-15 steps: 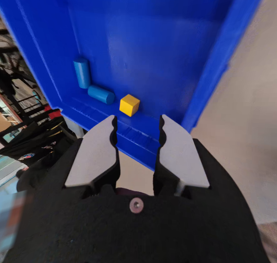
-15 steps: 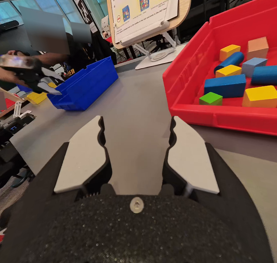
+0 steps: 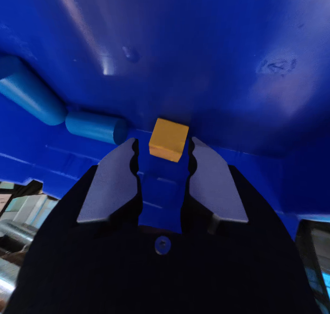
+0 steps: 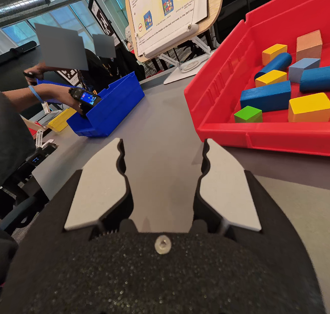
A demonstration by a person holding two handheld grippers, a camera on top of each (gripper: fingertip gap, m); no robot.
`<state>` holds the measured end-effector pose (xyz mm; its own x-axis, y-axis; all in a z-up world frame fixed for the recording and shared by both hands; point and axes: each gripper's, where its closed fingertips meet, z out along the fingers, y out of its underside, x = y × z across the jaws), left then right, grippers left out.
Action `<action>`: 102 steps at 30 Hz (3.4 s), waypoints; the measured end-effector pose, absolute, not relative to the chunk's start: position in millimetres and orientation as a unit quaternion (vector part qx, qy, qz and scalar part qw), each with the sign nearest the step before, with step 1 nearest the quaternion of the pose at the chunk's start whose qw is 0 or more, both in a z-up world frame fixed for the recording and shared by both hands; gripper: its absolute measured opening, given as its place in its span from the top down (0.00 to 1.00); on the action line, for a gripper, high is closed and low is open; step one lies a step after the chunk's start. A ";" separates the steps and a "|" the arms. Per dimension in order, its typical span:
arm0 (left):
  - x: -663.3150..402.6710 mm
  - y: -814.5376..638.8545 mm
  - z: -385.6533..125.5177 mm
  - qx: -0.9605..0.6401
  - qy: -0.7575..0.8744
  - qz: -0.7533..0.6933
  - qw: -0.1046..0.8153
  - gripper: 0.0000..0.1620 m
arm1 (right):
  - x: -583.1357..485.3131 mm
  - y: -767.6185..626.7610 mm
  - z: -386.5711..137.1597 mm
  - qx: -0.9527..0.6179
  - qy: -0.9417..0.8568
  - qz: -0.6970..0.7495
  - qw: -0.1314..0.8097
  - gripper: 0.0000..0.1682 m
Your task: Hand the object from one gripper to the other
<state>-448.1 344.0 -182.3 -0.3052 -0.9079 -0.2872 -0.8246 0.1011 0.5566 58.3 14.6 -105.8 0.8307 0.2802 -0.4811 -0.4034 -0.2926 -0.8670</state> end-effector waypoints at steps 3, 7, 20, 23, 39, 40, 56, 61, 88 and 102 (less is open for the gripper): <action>-453.6 347.6 -184.0 0.565 -0.742 -0.349 0.092 0.76 | 52.6 16.6 -109.9 -0.755 0.038 0.297 0.584 0.50; -449.3 352.8 -164.1 0.568 -0.733 -0.369 0.060 0.77 | 45.0 17.4 -111.3 -0.759 0.028 0.304 0.576 0.51; -280.0 211.7 -28.2 0.580 -0.645 -0.020 -0.498 0.77 | -38.7 35.2 -115.5 -0.820 -0.134 0.240 0.502 0.55; -221.2 170.2 -0.8 0.522 -0.647 0.030 -0.555 0.77 | -85.9 50.5 -86.3 -0.798 -0.200 0.323 0.468 0.54; -111.2 92.4 -16.8 0.430 -0.685 0.053 -0.586 0.78 | -135.8 88.6 -10.5 -0.697 -0.187 0.557 0.410 0.79; -110.6 92.6 -19.8 0.441 -0.680 0.058 -0.583 0.78 | -134.8 88.7 -13.9 -0.701 -0.184 0.562 0.399 0.79; -226.2 67.9 -132.0 0.780 -0.336 0.320 -0.420 0.72 | 144.3 132.6 -16.1 -0.876 -0.055 0.114 0.466 0.79; -229.5 73.1 -125.5 0.773 -0.343 0.312 -0.433 0.75 | 208.9 183.9 -71.6 -0.948 -0.019 0.037 0.315 0.79; -228.8 65.8 -133.9 0.766 -0.402 0.258 -0.431 0.71 | 270.1 224.0 -178.5 -0.992 -0.014 -0.062 0.108 0.70; -248.7 87.6 -115.2 0.776 -0.343 0.273 -0.453 0.69 | 102.7 65.7 -69.1 -0.793 0.021 0.182 0.581 0.75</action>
